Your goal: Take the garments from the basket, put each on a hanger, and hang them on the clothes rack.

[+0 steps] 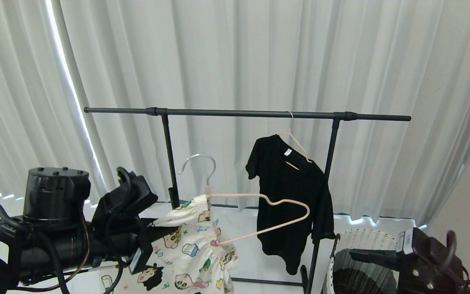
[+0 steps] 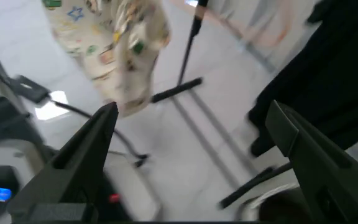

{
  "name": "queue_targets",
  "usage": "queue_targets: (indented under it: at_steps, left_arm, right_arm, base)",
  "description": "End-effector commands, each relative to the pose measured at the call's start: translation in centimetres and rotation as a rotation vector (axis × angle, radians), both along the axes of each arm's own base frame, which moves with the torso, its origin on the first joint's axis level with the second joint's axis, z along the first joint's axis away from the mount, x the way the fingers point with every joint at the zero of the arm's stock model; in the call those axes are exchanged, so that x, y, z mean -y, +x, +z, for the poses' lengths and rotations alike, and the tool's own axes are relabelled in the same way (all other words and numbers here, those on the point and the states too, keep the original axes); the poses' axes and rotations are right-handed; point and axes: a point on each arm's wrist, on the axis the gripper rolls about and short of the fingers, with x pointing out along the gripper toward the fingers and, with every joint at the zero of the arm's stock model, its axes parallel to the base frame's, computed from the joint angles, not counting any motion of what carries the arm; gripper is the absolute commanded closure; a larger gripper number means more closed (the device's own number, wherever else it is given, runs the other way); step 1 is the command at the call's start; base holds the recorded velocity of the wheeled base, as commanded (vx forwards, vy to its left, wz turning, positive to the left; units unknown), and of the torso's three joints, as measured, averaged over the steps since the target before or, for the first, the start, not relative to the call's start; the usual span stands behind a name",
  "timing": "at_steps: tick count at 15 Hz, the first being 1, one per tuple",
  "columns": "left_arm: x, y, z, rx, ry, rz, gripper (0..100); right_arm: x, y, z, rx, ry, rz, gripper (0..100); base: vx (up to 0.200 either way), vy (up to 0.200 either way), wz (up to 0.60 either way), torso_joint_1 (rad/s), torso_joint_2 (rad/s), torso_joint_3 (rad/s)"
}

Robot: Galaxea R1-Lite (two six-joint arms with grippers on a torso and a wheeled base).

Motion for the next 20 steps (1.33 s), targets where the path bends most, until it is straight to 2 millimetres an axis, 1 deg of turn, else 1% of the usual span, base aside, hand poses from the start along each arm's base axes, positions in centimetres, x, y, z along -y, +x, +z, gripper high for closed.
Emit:
queue_targets:
  at_steps: [1, 2, 3, 4, 5, 7, 8, 12, 17, 18, 20]
  left_arm:
    - [0.6, -0.1, 2.6, 0.085, -0.046, 0.01, 100]
    - [1.2, -0.1, 3.6, 0.108, -0.066, 0.02, 100]
    - [1.7, -0.2, 4.3, 0.122, -0.083, 0.023, 100]
    - [2.9, -0.4, 5.3, 0.128, -0.119, 0.021, 100]
    - [3.7, -0.6, 5.9, 0.132, -0.139, 0.023, 100]
    - [5.2, -1.2, 6.5, 0.136, -0.159, 0.003, 100]
    - [5.7, -1.4, 6.6, 0.14, -0.16, -0.01, 100]
    - [6.5, -1.6, 7.1, 0.151, -0.17, -0.044, 100]
    - [6.7, -1.6, 7.0, 0.148, -0.169, -0.05, 100]
    - [6.7, -1.6, 7.0, 0.148, -0.169, -0.05, 100]
    - [6.7, -1.6, 7.1, 0.157, -0.174, -0.05, 100]
  right_arm:
    - [-2.5, 1.5, 1.8, -0.179, 0.107, -0.047, 0]
    - [-3.8, 2.7, 2.4, -0.26, 0.167, -0.092, 0]
    - [-4.5, 3.5, 2.3, -0.295, 0.183, -0.123, 0]
    - [-5.6, 5.1, 1.8, -0.301, 0.193, -0.197, 0]
    - [-6.3, 6.0, 1.6, -0.287, 0.211, -0.232, 0]
    - [-7.5, 7.4, 1.9, -0.266, 0.295, -0.28, 0]
    - [-7.8, 7.6, 1.9, -0.256, 0.303, -0.297, 0]
    - [-8.1, 7.3, 1.7, -0.257, 0.296, -0.296, 0]
    - [-9.8, 4.9, 1.3, -0.267, 0.262, -0.209, 0]
    - [-10.1, 4.6, 1.1, -0.267, 0.253, -0.21, 0]
    - [-10.5, 4.7, 0.3, -0.261, 0.221, -0.246, 0]
  base:
    - [0.0, 0.0, 0.0, 0.0, 0.0, 0.0]
    - [0.0, 0.0, 0.0, 0.0, 0.0, 0.0]
    - [0.0, 0.0, 0.0, 0.0, 0.0, 0.0]
    - [0.0, 0.0, 0.0, 0.0, 0.0, 0.0]
    - [0.0, 0.0, 0.0, 0.0, 0.0, 0.0]
    - [0.0, 0.0, 0.0, 0.0, 0.0, 0.0]
    - [0.0, 0.0, 0.0, 0.0, 0.0, 0.0]
    - [0.0, 0.0, 0.0, 0.0, 0.0, 0.0]
    - [0.0, 0.0, 0.0, 0.0, 0.0, 0.0]
    - [0.0, 0.0, 0.0, 0.0, 0.0, 0.0]
    - [0.0, 0.0, 0.0, 0.0, 0.0, 0.0]
